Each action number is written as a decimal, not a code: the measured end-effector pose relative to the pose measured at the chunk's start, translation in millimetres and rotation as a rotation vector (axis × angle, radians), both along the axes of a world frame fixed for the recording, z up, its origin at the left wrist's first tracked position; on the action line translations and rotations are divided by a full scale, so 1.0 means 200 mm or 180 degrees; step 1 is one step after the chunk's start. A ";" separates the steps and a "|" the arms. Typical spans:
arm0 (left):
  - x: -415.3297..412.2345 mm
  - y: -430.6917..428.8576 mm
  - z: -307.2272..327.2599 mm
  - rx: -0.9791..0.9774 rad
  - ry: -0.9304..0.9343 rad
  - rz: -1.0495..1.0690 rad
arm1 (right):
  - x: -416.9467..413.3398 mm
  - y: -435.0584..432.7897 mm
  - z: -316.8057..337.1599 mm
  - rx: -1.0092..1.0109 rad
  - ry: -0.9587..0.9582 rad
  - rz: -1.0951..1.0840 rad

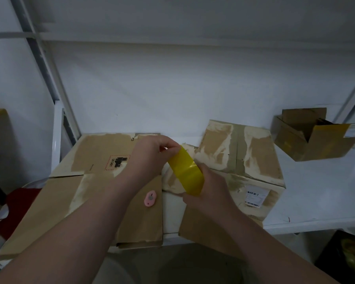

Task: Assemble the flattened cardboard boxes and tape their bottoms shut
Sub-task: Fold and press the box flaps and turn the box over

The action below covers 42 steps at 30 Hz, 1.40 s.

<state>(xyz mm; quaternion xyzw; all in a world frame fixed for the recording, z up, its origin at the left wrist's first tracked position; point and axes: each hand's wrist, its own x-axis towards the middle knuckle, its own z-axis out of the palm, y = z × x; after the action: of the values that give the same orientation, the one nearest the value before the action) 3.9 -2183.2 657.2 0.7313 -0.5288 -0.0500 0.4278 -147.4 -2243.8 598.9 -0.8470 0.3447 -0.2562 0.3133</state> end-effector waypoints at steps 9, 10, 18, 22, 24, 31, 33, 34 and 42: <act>0.02 0.01 0.01 0.0143 -0.0785 -0.0116 | -0.02 0.00 0.02 0.0014 0.0031 0.0075; 0.03 0.01 0.01 0.0143 -0.0795 -0.0094 | -0.02 0.00 0.02 0.0007 0.0032 0.0076; 0.02 0.00 0.03 0.0678 -0.0798 -0.0027 | -0.01 0.00 0.01 -0.0331 0.0324 0.0042; 0.05 -0.03 0.03 0.0858 -0.0664 -0.0023 | 0.01 0.01 0.04 -0.0545 0.0566 0.0029; 0.05 -0.03 0.04 0.0888 -0.0645 -0.0046 | 0.01 0.01 0.05 -0.0520 0.0584 0.0026; 0.09 -0.01 0.08 0.0846 -0.0402 -0.0345 | 0.00 -0.01 0.06 0.0096 0.0170 0.0196; 0.09 -0.01 0.07 0.0752 -0.0304 -0.0330 | 0.00 0.00 0.05 0.0120 0.0150 0.0196; 0.09 -0.01 0.06 0.0661 -0.0288 -0.0315 | 0.00 0.01 0.05 0.0129 0.0143 0.0208; 0.09 0.03 -0.02 -0.0104 -0.0723 -0.0492 | -0.01 -0.01 0.10 0.0358 0.0083 0.0315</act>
<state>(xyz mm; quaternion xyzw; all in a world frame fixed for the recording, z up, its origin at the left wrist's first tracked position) 22.7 -2178.1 653.3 0.6823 -0.6292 0.0089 0.3720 -149.2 -2245.5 619.2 -0.8473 0.3204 -0.2096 0.3682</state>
